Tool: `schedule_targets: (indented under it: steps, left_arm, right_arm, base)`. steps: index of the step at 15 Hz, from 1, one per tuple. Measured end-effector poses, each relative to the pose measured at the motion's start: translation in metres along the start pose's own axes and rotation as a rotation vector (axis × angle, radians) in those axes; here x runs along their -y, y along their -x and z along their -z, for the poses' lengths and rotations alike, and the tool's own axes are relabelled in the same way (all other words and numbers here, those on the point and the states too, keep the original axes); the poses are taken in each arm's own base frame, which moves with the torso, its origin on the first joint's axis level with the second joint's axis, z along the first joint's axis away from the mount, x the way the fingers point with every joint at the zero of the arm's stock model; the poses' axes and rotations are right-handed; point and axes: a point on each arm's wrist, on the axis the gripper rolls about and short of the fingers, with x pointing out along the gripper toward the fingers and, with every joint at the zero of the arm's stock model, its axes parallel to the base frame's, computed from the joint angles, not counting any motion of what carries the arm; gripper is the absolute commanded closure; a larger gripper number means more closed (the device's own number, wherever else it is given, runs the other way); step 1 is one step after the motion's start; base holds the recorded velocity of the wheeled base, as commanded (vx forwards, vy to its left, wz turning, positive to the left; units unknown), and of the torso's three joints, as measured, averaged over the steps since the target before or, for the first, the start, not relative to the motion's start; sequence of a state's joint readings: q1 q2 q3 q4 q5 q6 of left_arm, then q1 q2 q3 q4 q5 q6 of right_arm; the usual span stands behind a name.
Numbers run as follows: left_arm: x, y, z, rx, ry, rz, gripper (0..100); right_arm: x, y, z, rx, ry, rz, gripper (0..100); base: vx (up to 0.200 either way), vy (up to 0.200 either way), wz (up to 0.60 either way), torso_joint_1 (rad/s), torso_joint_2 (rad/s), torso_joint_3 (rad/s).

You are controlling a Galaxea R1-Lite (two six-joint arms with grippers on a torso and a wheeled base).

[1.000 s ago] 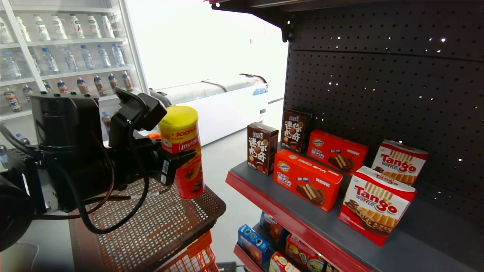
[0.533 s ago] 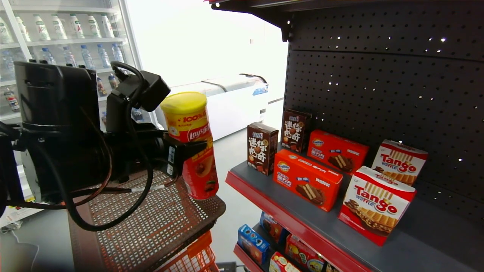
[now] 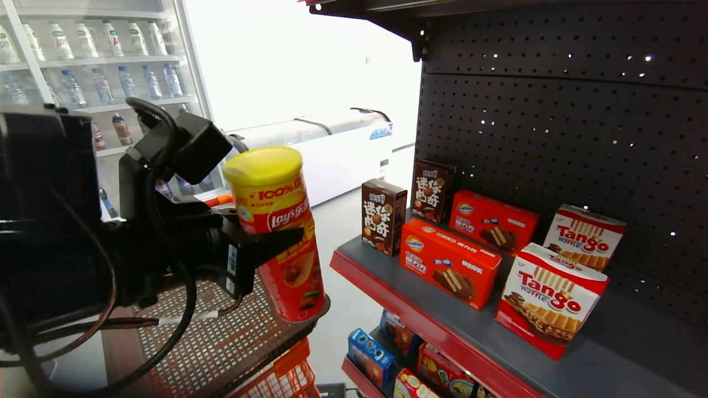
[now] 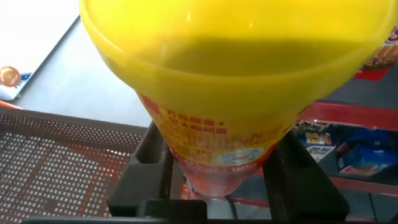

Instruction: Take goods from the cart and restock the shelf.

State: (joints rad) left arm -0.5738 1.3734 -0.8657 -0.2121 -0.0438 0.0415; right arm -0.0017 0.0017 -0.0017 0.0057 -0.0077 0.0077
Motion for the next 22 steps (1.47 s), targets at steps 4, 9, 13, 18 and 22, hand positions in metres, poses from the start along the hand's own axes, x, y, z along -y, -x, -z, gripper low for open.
schedule_targets:
  steps: [4,9,13,18,22]
  left_arm:
    - [0.009,0.017,0.011,-0.002,-0.01,0.036,100]
    - [0.014,0.032,0.016,0.015,-0.015,0.056,100]
    - [0.017,0.037,0.015,0.027,-0.02,0.076,100]
    - [0.022,0.043,0.013,0.046,-0.027,0.1,100]
    - [0.022,0.043,0.014,0.045,-0.024,0.102,100]
  right_arm:
    - [0.0,0.0,0.0,0.0,0.0,-0.001,0]
    - [0.0,0.0,0.0,0.0,0.0,0.0,0]
    - [0.0,0.0,0.0,0.0,0.0,-0.001,0]
    - [0.0,0.0,0.0,0.0,0.0,-0.001,0]
    - [0.0,0.0,0.0,-0.001,0.0,0.0,0]
  base:
    - [0.0,0.0,0.0,0.0,0.0,0.0]
    - [0.0,0.0,-0.6,0.004,0.0,0.002]
    - [0.0,0.0,-0.6,0.001,0.0,0.001]
    - [0.0,0.0,-0.6,0.004,0.0,0.003]
    - [0.0,0.0,-0.6,0.001,0.0,0.0]
